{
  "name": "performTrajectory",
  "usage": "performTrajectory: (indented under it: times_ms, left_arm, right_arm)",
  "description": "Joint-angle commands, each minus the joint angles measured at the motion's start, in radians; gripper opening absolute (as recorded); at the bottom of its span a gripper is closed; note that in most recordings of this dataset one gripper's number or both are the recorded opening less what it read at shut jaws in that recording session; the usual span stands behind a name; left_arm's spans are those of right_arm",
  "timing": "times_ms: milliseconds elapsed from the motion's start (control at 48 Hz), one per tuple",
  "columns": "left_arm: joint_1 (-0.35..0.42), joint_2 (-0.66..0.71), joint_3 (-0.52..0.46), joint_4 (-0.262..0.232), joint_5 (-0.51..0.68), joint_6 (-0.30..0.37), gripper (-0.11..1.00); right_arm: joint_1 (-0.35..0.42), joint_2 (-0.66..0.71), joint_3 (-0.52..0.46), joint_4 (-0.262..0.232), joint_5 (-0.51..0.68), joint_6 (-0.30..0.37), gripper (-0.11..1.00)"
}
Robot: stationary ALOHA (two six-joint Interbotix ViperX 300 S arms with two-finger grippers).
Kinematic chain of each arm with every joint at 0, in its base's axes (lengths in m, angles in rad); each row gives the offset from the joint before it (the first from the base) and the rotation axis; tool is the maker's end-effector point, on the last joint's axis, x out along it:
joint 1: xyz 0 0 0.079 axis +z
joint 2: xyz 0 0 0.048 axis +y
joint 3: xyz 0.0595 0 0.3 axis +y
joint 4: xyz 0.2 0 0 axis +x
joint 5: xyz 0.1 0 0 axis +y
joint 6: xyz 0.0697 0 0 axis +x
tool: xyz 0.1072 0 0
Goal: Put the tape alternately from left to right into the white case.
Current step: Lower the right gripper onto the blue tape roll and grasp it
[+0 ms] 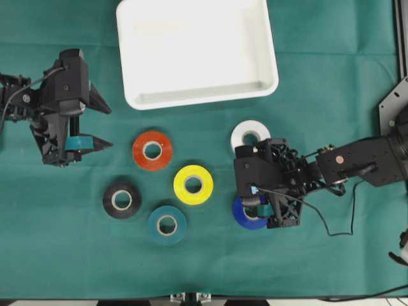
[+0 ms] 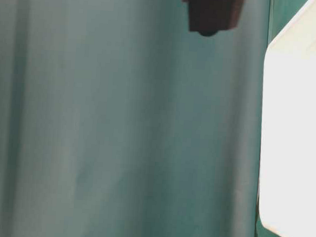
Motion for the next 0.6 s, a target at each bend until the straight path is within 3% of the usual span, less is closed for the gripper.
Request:
performTrajectory:
  times_ms: [0,417,500,583]
  left_arm:
    - [-0.005,-0.006,-0.015,0.0,-0.005,0.0,0.44]
    - [-0.005,-0.005,-0.015,-0.002,-0.005,0.0,0.44]
    - [-0.005,-0.005,-0.015,0.0,-0.005,-0.002,0.44]
    - [-0.005,-0.005,-0.015,0.0,-0.005,-0.002,0.44]
  right_arm:
    - [0.005,-0.002,-0.02,-0.002,-0.003,0.0,0.82]
    - [0.003,0.0,-0.032,-0.002,-0.002,0.0,0.79]
    - [0.003,0.0,-0.038,-0.002,-0.002,-0.002,0.68]
    - [0.003,0.0,-0.04,-0.002,-0.002,-0.003,0.45]
